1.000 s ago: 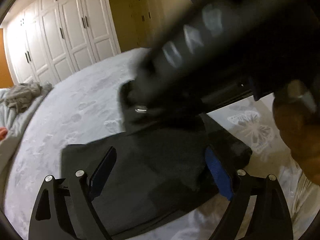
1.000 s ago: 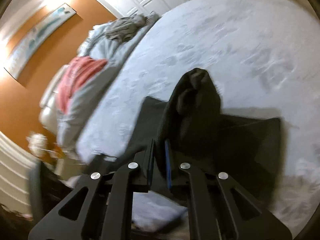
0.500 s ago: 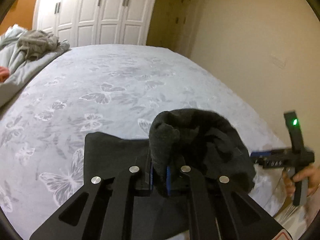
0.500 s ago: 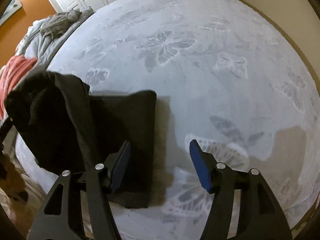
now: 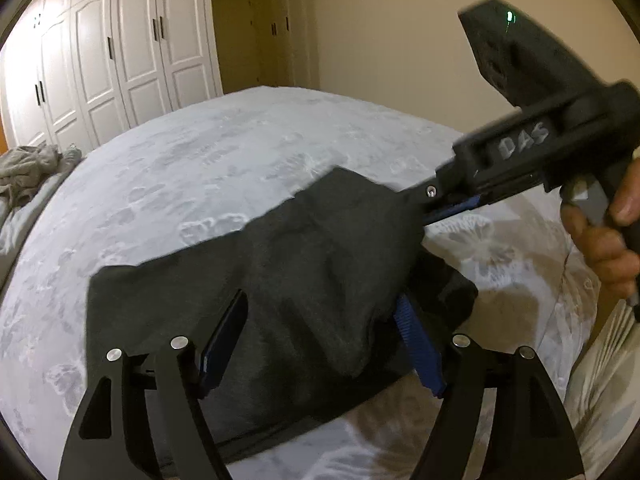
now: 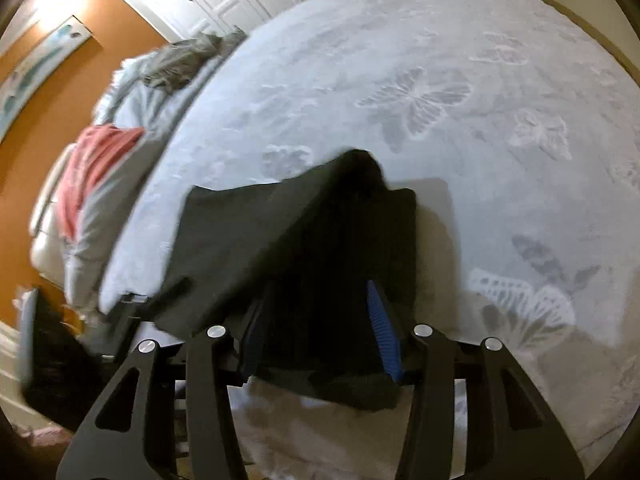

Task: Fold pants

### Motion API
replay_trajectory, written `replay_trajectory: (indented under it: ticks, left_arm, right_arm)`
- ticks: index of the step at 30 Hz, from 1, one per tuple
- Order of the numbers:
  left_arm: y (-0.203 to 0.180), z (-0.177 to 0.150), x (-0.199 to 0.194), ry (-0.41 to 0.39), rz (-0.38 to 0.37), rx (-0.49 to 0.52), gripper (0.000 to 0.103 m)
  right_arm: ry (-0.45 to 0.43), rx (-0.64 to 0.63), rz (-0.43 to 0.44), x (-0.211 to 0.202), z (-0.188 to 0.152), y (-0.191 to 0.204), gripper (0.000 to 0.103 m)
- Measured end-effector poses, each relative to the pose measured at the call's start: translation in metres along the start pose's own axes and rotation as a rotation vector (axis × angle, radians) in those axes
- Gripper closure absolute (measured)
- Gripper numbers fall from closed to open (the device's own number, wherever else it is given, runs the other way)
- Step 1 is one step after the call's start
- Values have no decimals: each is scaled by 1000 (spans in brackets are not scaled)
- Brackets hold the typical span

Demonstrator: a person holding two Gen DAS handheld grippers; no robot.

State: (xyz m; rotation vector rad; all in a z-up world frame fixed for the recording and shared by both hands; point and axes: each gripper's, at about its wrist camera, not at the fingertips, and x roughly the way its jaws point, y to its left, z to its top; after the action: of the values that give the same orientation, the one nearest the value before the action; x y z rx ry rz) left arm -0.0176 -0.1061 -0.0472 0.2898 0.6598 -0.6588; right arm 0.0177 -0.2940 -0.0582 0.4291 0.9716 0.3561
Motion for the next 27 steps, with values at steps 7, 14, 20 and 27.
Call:
replay_trajectory:
  ticks: [7, 14, 20, 27]
  left_arm:
    - [-8, -2, 11, 16, -6, 13, 30]
    - [-21, -1, 10, -4, -39, 32, 18]
    - [-35, 2, 19, -15, 18, 60, 16]
    - [38, 18, 20, 10, -57, -210, 91]
  right_arm:
    - [127, -34, -89, 34, -9, -2, 64]
    - [92, 16, 71, 22, -2, 3, 98]
    - [59, 78, 280, 12, 11, 18, 98]
    - [23, 185, 272, 8, 26, 0, 90]
